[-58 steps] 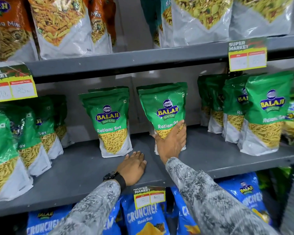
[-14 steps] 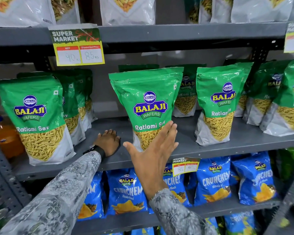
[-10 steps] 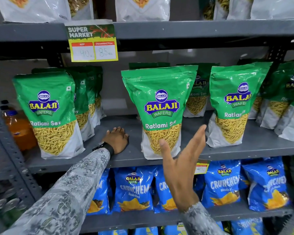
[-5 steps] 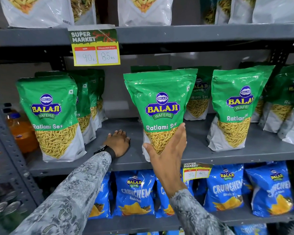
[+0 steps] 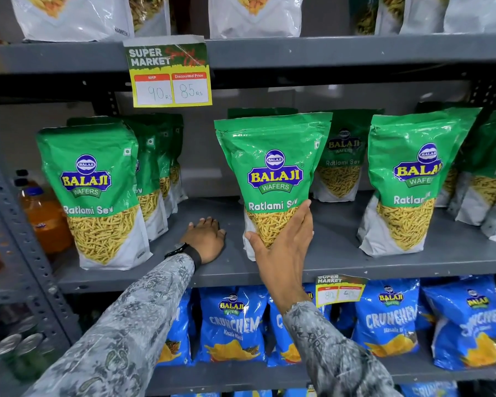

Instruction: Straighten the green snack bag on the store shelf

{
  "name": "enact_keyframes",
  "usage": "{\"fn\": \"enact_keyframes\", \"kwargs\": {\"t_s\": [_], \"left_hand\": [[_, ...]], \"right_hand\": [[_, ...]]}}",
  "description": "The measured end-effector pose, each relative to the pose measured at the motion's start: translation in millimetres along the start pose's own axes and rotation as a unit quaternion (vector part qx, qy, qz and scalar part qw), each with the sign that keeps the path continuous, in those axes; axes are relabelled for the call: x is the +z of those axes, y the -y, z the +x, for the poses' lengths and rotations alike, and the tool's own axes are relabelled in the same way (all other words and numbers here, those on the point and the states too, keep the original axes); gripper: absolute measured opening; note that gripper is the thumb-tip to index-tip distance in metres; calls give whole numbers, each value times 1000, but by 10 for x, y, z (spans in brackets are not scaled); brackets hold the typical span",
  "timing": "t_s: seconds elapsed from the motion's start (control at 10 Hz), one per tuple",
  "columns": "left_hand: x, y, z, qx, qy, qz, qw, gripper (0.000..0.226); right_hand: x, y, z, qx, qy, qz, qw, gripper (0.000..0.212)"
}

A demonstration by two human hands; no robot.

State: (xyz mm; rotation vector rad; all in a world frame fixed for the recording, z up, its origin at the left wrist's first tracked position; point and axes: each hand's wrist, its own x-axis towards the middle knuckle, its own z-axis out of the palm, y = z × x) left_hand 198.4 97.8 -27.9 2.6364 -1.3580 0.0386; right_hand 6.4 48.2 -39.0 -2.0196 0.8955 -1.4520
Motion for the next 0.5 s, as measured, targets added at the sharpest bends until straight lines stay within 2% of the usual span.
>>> {"fn": "enact_keyframes", "kwargs": {"t_s": [0.4,0.5], "left_hand": [[-21,-9,-22,-7,-1,-24,1000,56],[-52,-35,-60,-12,-51,-67,996,58]], "right_hand": [[9,-5,-6,-1,-8,-2,1000,128],[-141,6,-13,10,15,17,1000,130]]}}
